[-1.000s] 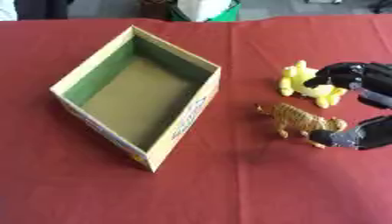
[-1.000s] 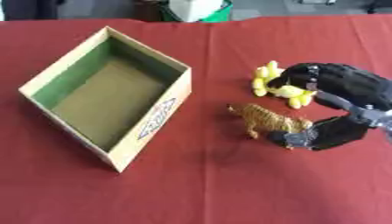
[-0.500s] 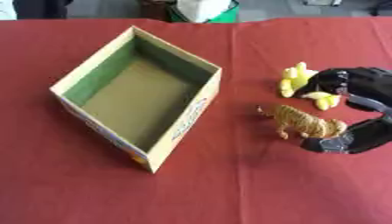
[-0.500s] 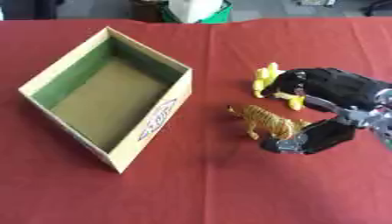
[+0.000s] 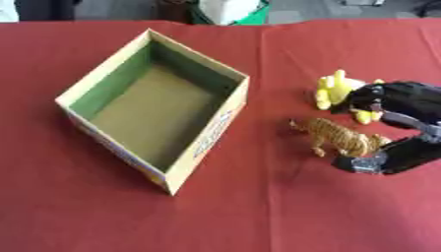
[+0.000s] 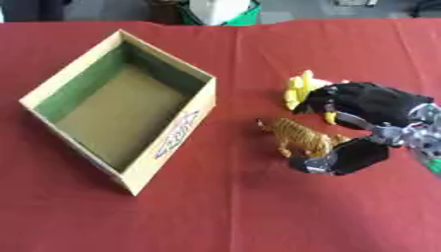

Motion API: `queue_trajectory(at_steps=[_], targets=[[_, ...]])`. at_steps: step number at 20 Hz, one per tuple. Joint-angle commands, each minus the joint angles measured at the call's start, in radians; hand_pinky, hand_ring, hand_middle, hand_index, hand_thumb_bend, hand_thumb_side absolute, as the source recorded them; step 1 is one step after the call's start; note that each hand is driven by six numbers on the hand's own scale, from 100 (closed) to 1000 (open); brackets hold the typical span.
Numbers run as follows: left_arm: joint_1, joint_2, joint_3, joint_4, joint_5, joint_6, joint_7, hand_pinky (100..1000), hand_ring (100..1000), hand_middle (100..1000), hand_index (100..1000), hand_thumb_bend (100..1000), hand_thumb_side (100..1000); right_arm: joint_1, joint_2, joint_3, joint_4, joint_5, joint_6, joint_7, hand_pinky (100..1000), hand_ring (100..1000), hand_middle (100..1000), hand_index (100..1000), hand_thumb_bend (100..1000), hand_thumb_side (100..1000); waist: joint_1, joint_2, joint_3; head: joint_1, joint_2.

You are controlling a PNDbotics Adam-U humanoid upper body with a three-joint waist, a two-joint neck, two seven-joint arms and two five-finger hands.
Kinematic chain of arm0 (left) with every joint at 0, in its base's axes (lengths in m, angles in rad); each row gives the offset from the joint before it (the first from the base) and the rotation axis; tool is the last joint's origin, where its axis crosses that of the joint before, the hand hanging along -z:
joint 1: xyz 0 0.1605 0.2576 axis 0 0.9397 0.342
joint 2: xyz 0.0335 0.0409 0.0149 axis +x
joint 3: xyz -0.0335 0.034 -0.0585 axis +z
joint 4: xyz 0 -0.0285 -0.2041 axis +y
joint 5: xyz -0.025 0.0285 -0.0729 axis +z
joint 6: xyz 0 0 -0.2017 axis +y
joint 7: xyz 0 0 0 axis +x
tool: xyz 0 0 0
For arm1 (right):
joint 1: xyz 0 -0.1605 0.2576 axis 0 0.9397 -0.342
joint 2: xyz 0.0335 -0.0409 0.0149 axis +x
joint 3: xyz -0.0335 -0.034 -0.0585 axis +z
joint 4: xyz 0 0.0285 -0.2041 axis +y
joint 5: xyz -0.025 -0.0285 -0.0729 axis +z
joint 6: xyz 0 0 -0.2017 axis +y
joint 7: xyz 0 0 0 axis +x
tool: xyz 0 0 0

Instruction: Pick up objects on the table and place them in the box.

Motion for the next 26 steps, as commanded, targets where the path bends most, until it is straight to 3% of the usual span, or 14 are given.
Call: queue_trajectory(at_steps=[1,11,26], targets=[[-0.007,0.007,0.000,-0.017,0.003,-0.001,-0.005,782,633,693,803,100,956,-0.013,-0.013,-0.006,-0.019,0.022,0.024,0.001,634,794,698,860,500,831,-0.002,-0.014,0.002,-0.005,-0.013],[-0.006,0.003,-0.001,-0.017,0.003,-0.001,-0.010,783,632,693,801,100,955,-0.004,0.011,-0.015,-0.019,0.041,0.091,0.024,628,788,691,929,547,823,-0.001,-0.008,0.004,-0.006,-0.021],[-0.007,-0.001,-0.007,-0.017,0.003,-0.002,-0.020,784,631,693,798,100,955,-0.024,0.022,-0.006,0.051,0.091,0.099,0.050,621,786,688,867,513,788,0.002,0.001,0.011,-0.015,-0.029]])
